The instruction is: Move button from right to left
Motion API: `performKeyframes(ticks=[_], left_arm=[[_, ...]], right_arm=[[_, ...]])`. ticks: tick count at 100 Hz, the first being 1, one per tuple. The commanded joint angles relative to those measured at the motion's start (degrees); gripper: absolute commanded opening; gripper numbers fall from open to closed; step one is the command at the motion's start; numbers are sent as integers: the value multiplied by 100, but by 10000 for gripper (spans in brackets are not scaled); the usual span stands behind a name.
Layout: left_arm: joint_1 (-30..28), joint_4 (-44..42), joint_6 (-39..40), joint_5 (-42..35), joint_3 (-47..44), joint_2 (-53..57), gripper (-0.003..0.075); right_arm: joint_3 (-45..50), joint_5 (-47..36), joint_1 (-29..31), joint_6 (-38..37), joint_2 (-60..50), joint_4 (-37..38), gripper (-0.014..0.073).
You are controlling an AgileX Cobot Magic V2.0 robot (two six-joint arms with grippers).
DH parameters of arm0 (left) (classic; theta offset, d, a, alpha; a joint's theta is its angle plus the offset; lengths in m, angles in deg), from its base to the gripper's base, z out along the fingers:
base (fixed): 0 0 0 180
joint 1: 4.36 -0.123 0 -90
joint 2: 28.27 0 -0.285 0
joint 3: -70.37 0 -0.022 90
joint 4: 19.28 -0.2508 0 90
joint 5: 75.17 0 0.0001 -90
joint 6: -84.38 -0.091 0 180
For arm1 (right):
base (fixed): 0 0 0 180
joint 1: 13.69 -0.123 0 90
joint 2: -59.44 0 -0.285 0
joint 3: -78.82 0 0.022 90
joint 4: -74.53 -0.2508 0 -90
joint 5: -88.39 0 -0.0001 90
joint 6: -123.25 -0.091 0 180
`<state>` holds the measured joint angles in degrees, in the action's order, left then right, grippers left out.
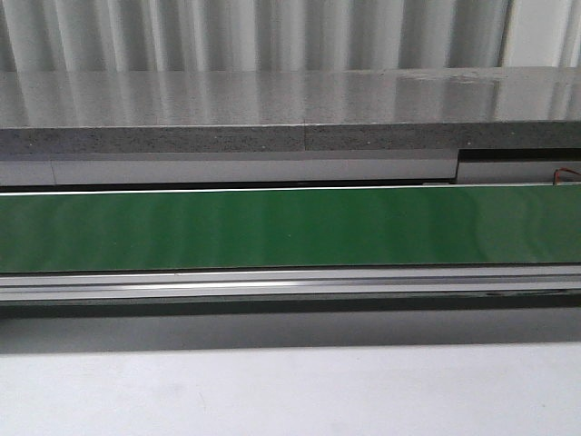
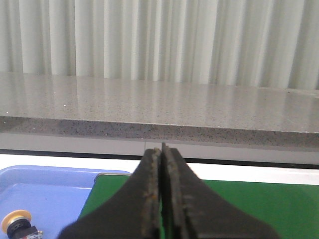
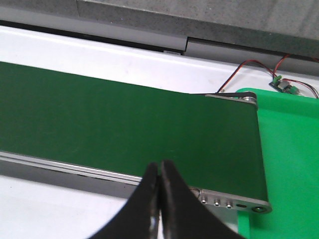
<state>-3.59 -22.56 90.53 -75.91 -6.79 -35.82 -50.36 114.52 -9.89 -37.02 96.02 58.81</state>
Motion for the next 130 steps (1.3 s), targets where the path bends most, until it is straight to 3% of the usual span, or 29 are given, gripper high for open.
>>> performKeyframes(ticks=[1,21,32,52,76,130], left_arm=[[-3,12,7,-446,-139,202,-20],[-3,12,7,-446,-139,202,-20],[-3,12,7,-446,-139,202,-20],[-3,12,7,-446,-139,202,-20],[-3,12,7,-446,-139,202,-20],[-3,12,7,-446,-139,202,-20]], right_arm=[[243,-1018,-223,-467,-224,246,-67],[1389,-2333,-599,-2255,-994,1572,-67],[1980,-2859,-620,-2829,-1479,2022,-67],[2692,-3114,-620,-2838,-2249,1948,-67],[2695,-2874,-538,-2843,-3043,1933,-67],[2695,-2977,-341,-2843,-3023,1927,-67]])
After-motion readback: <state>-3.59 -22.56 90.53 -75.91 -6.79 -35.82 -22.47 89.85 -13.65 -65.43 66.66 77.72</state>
